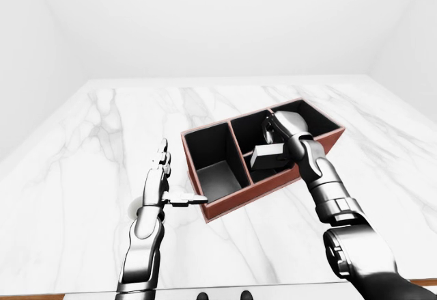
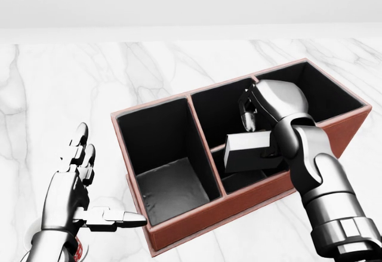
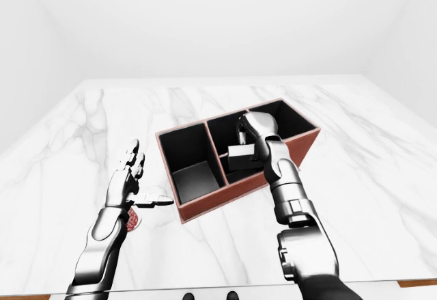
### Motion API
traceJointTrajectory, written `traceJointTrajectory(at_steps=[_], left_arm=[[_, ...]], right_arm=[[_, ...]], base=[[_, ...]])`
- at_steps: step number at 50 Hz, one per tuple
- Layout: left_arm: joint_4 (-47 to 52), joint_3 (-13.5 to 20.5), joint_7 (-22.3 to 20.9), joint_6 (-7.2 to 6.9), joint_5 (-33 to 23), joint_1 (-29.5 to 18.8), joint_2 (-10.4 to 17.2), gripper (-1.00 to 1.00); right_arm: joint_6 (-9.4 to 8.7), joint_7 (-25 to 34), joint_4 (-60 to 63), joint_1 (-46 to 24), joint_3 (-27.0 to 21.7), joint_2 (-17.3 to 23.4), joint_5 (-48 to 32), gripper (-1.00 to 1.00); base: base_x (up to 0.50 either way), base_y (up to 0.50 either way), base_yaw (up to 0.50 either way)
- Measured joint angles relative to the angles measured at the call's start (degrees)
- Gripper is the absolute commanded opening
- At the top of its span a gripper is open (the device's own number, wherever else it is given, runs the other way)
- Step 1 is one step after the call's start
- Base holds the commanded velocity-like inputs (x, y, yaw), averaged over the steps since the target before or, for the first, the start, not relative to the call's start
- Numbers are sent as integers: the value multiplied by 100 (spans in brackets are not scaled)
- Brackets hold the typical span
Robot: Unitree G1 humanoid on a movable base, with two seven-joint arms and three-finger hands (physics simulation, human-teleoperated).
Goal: Pick up the book and place it in the back compartment of the caddy.
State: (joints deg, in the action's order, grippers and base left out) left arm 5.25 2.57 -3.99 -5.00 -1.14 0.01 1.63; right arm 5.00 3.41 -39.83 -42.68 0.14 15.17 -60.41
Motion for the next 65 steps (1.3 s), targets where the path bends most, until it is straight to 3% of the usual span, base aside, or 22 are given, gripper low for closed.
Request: traceJointTrajectory(at_steps=[26,58,59,60,61,65], left_arm=[[-23,0,19,0,-21,-7,0,100],[-61,-8,33,0,-33,-19,-1,100],[-60,-9,33,0,-33,-18,-1,100],[-57,-9,33,0,-33,-17,-1,100],[-54,-9,33,0,-33,-16,-1,100],[-49,-9,34,0,-34,-14,-1,100]], right_arm=[[0,-303,-352,-80,-11,-69,-61,-100],[0,-883,-908,-41,302,-222,-274,-100],[0,-889,-914,-42,306,-225,-273,-62],[0,-901,-923,-43,305,-224,-281,38],[0,-919,-933,-41,303,-222,-290,100],[0,-974,-951,-37,290,-219,-316,100]], base=[[0,0,0],[0,0,0],[0,0,0],[0,0,0],[0,0,0],[0,0,0]])
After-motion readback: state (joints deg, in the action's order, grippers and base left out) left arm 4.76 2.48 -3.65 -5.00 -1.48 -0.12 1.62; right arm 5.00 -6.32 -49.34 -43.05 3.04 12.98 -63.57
